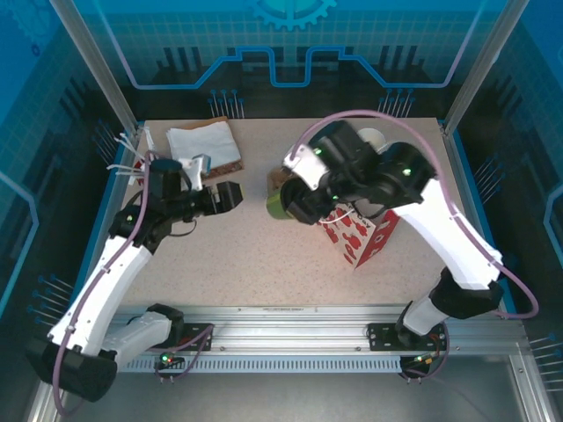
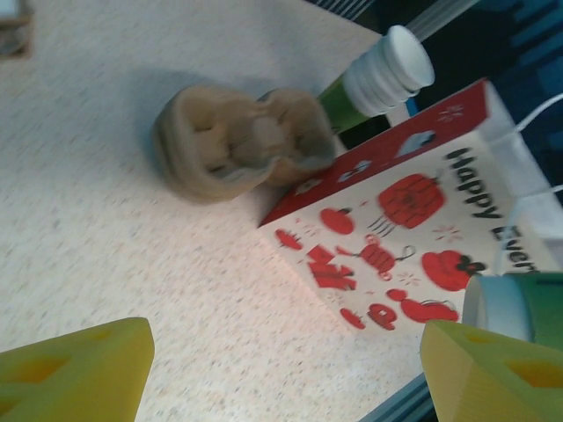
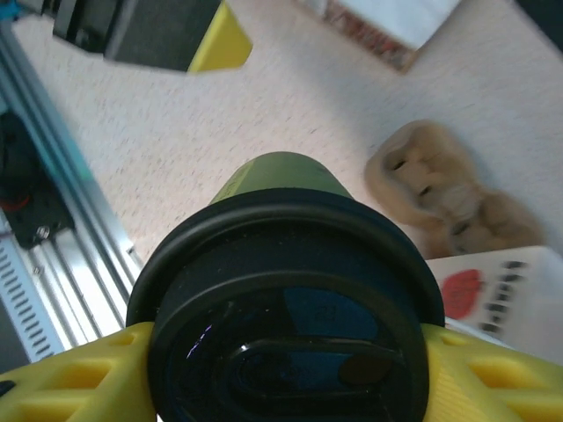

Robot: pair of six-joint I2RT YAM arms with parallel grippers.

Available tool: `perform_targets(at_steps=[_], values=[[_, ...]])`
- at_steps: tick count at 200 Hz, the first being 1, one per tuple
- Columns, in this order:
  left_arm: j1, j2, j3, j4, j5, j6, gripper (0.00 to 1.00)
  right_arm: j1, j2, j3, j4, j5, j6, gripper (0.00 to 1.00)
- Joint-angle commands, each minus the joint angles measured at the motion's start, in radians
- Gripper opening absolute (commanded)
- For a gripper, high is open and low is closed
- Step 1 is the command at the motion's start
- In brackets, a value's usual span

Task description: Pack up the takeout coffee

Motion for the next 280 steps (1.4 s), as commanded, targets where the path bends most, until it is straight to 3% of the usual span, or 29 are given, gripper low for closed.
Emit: perform_targets(at_steps=[1,46,89,183,280], values=[[-0.089,0.081,0.112,0.070,-0.083,0.025,0.81,-0.079,-0.037,0.060,-0.075,0.029,-0.009,0.49],[-0.256,0.337,0.355,0.054,-0.099,0.210,0.81,-0.309,-0.118,0.100,-0.133,0.058,-0.001,0.48],[-0.339,0.581,0.614,-0.037,-0.077,0.370,0.81,-0.464,-0.146,0.031,-0.186,0.083,-0.012,0.48],[-0.383,1.002,1.129,-0.323,-0.045,0.533,0.58,-0.487,-0.153,-0.135,-0.186,0.110,-0.008,0.47],[-0.382,1.064,1.177,-0.338,-0.033,0.535,0.34,-0.483,-0.086,-0.199,-0.206,0.109,-0.017,0.45]])
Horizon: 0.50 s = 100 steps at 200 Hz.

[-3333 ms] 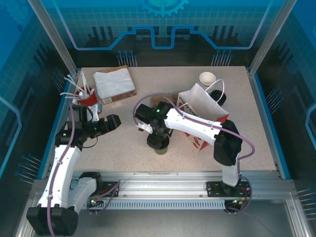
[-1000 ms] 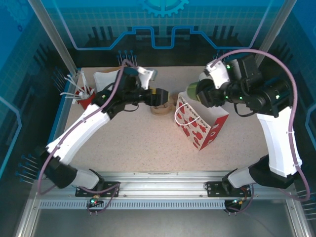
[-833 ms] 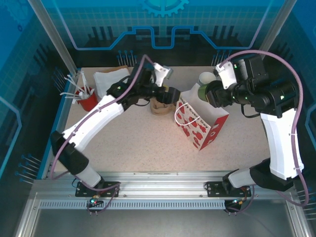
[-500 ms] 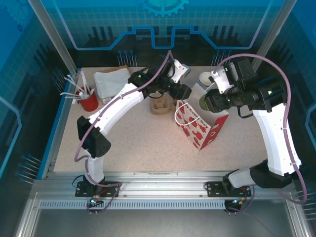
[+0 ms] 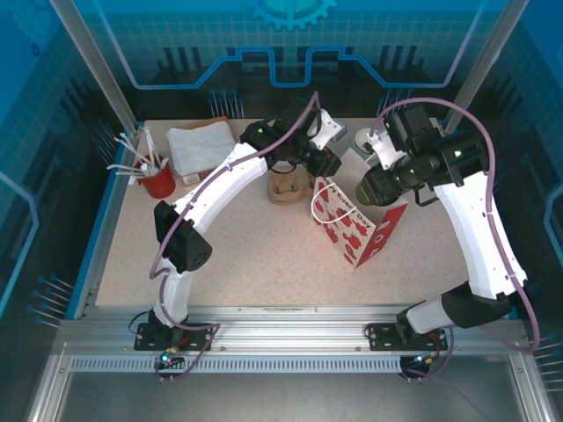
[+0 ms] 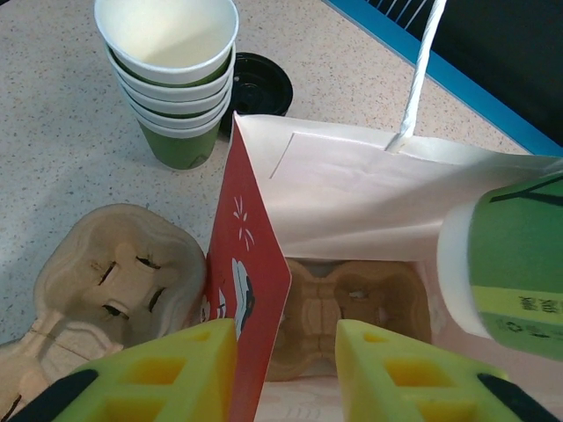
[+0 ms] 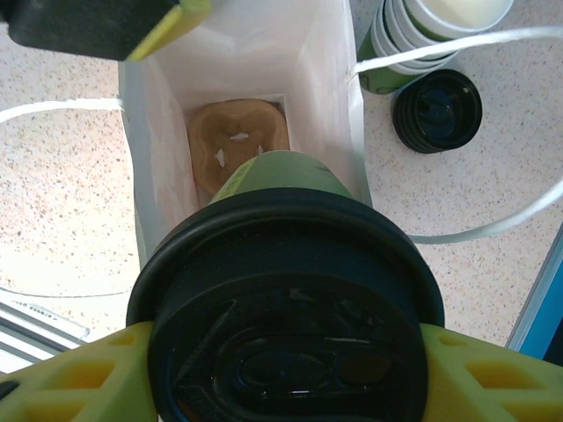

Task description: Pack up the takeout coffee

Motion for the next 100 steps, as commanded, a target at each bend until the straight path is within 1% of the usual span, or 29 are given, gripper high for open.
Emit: perform_targets(at_steps=[1,41,67,100], values=[[-0.008,0.024,0.036,-0.019,0.031,0.006,0.33,-0.010,0.017,-0.020,-0.034,0.013,-0.009,0.45],[-0.009,0.036,0.036,-0.008,0.052,-0.008,0.26,-0.013,0.035,-0.082,-0.015,0.023,-0.041,0.45],[-0.007,0.041,0.036,-0.004,0.069,-0.012,0.23,-0.023,0.066,-0.115,-0.003,-0.003,-0.062,0.45],[-0.008,0.046,0.036,-0.008,0.073,-0.006,0.21,-0.023,0.089,-0.114,-0.011,-0.021,-0.066,0.45]])
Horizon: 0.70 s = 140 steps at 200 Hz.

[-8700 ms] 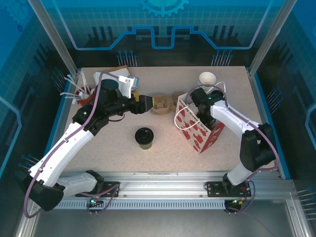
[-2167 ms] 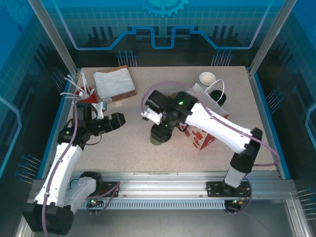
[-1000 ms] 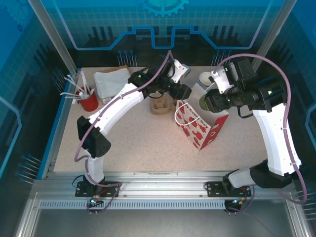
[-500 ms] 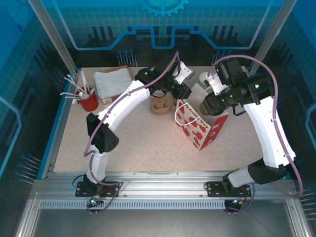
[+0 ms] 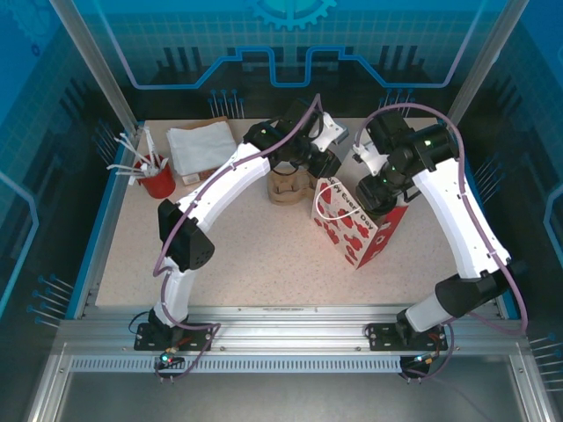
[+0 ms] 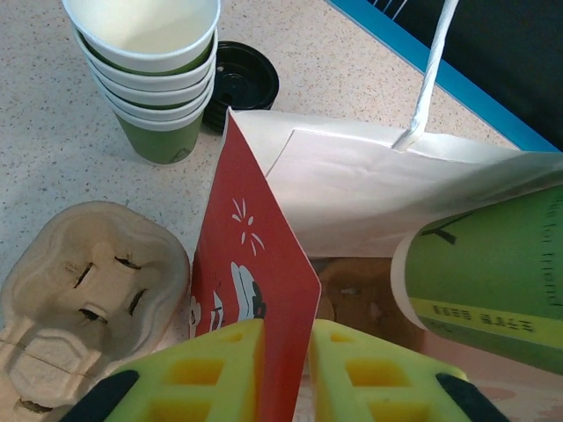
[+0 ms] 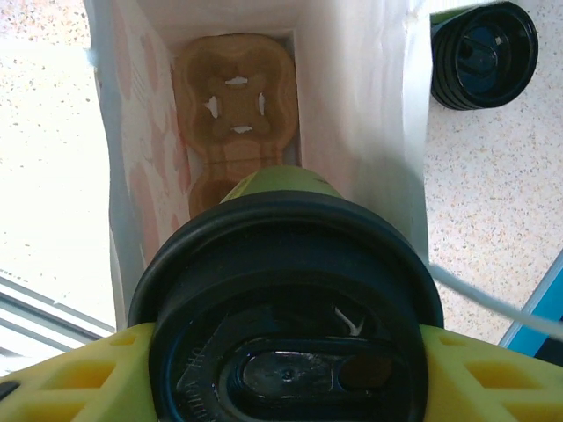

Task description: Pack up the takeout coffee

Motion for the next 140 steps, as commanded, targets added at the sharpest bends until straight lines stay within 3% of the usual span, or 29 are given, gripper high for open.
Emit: perform_targets(at_steps=[1,86,140], values=[[-0.007,0.022,0.030,-0.012,0.036,-0.003,0.21,-0.016,0.018,-0.011,-0.023,-0.028,-0.024,0.45],[-0.008,0.025,0.030,-0.003,0.040,0.006,0.21,-0.012,0.066,0.155,-0.070,-0.034,-0.005,0.45],[-0.005,0.029,0.030,0.001,0.036,0.008,0.21,-0.011,0.075,0.113,-0.064,-0.016,-0.004,0.44]])
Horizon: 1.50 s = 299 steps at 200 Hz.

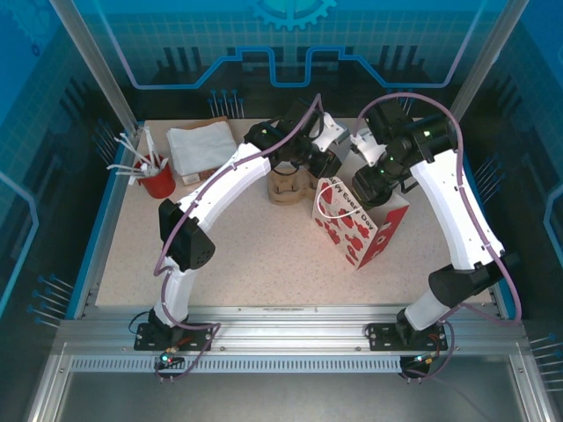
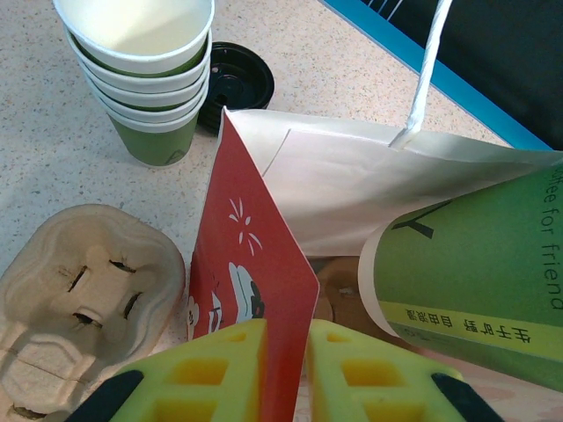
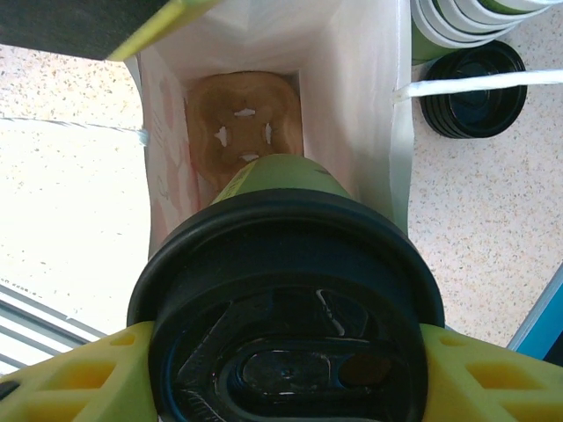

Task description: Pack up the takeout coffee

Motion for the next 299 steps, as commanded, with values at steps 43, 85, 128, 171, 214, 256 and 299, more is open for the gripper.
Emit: perform_targets(at_steps=[43,85,128,171,214,256,299], values=[[-0.005,0.024,0.028,-0.003,0.021,0.012,0.21,-0.013,0.005,-0.085,-0.020,0.002,0.003,0.44],[-0.003,0.024,0.027,0.002,0.022,0.014,0.21,-0.012,-0.001,-0.132,-0.020,-0.001,0.009,0.44],[-0.004,0.023,0.027,0.003,0.019,0.013,0.21,-0.007,-0.010,-0.182,-0.020,-0.005,0.018,0.44],[-0.003,0.021,0.027,-0.001,0.017,0.018,0.23,-0.015,-0.030,-0.154,-0.024,0.002,0.026,0.44],[-0.003,0.019,0.025,-0.002,0.016,0.020,0.23,-0.030,-0.051,-0.112,-0.010,-0.037,0.024,0.45],[-0.003,0.019,0.024,0.002,0.018,0.017,0.23,-0.051,-0.071,-0.123,-0.005,-0.047,0.022,0.45],[-0.004,0.018,0.022,0.004,0.018,0.014,0.23,-0.071,-0.084,-0.162,0.005,-0.026,0.022,0.44]])
